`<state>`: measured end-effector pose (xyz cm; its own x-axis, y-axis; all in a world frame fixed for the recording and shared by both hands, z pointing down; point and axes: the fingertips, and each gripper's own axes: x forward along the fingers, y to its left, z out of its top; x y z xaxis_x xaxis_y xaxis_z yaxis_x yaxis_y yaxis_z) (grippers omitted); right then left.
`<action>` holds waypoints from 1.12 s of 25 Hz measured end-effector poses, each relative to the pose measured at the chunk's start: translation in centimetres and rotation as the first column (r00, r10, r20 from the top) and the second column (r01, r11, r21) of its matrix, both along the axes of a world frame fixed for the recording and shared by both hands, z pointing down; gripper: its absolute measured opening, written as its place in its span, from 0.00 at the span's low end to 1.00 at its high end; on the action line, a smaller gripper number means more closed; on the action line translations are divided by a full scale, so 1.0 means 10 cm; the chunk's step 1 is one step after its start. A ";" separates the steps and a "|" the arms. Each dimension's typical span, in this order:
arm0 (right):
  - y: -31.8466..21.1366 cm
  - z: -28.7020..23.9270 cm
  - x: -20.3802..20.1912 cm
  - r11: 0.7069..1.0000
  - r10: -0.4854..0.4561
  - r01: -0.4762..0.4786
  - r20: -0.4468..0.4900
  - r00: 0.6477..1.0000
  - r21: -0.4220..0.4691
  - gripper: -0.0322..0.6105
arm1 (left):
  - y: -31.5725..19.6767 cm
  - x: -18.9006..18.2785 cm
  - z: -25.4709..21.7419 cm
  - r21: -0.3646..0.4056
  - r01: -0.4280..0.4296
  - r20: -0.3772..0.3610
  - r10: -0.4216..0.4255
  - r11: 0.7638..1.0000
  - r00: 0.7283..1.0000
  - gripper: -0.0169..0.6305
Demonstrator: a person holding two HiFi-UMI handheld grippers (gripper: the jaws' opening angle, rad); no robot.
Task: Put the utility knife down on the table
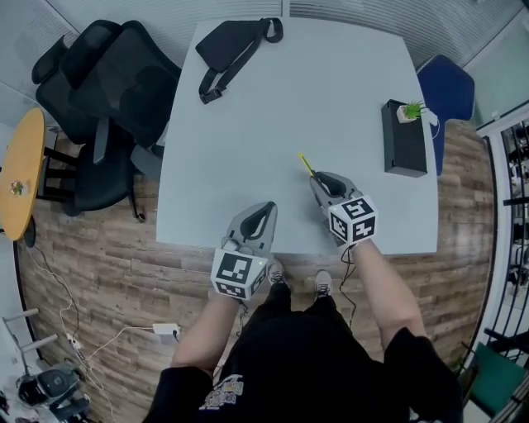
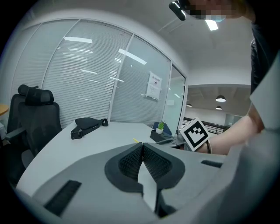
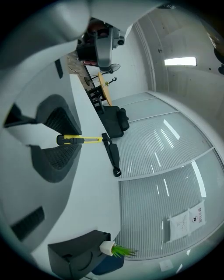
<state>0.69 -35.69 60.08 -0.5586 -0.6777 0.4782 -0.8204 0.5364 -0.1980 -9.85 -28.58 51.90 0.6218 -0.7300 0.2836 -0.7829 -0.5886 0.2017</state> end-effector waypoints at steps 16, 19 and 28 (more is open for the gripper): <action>-0.09 0.97 0.01 0.984 0.000 -0.030 -0.165 0.986 -0.178 0.16 | -0.01 0.02 0.36 -0.080 -0.044 -0.012 0.044 0.996 0.999 0.03; -0.09 1.08 0.02 0.980 -0.006 -0.033 -0.198 0.980 -0.197 0.16 | -0.02 0.00 0.40 -0.090 -0.043 -0.013 0.042 0.995 0.999 0.03; -0.07 1.23 0.03 0.974 -0.011 -0.045 -0.245 0.969 -0.220 0.16 | 0.01 -0.03 0.44 -0.100 -0.040 -0.011 0.039 0.994 0.999 0.04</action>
